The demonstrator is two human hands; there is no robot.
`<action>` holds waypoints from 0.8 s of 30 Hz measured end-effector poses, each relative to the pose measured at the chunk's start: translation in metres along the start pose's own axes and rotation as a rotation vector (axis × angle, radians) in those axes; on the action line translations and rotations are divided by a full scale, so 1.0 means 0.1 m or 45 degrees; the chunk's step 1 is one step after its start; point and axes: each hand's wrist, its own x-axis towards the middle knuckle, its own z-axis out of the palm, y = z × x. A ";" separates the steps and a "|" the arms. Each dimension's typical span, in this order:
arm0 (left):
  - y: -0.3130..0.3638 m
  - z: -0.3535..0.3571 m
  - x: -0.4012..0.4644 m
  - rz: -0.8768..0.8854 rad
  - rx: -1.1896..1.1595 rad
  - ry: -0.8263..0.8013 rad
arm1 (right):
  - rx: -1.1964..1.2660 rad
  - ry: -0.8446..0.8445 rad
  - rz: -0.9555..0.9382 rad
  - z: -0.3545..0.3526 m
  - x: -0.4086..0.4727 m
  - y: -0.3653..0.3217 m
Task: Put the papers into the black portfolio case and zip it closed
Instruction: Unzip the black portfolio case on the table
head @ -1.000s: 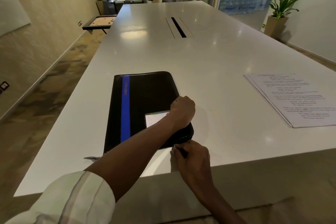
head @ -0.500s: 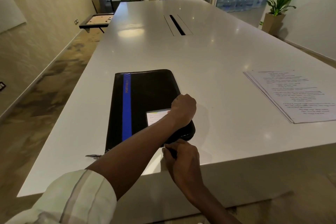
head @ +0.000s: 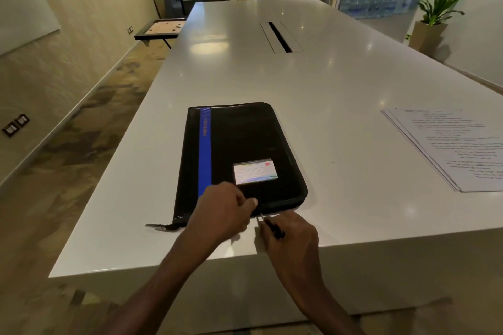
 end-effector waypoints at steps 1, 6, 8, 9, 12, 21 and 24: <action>-0.02 0.02 -0.08 -0.049 -0.103 -0.046 | -0.001 -0.007 -0.015 0.01 -0.01 0.01; -0.03 0.26 -0.23 -0.132 -0.456 -0.069 | 0.059 -0.054 -0.043 0.02 -0.05 0.05; -0.05 0.36 -0.24 -0.151 -0.565 -0.016 | 0.043 -0.080 -0.058 0.01 -0.03 0.06; -0.07 0.38 -0.23 -0.170 -0.618 0.007 | 0.033 -0.101 -0.067 0.01 -0.02 0.06; -0.11 0.45 -0.23 -0.224 -0.709 0.089 | 0.066 -0.189 -0.087 -0.06 0.03 0.08; -0.08 0.65 -0.35 -0.105 -0.556 0.502 | 0.059 0.004 0.316 -0.38 0.56 0.39; -0.04 0.71 -0.37 -0.083 -0.468 0.611 | 0.039 -0.113 0.341 -0.37 0.71 0.47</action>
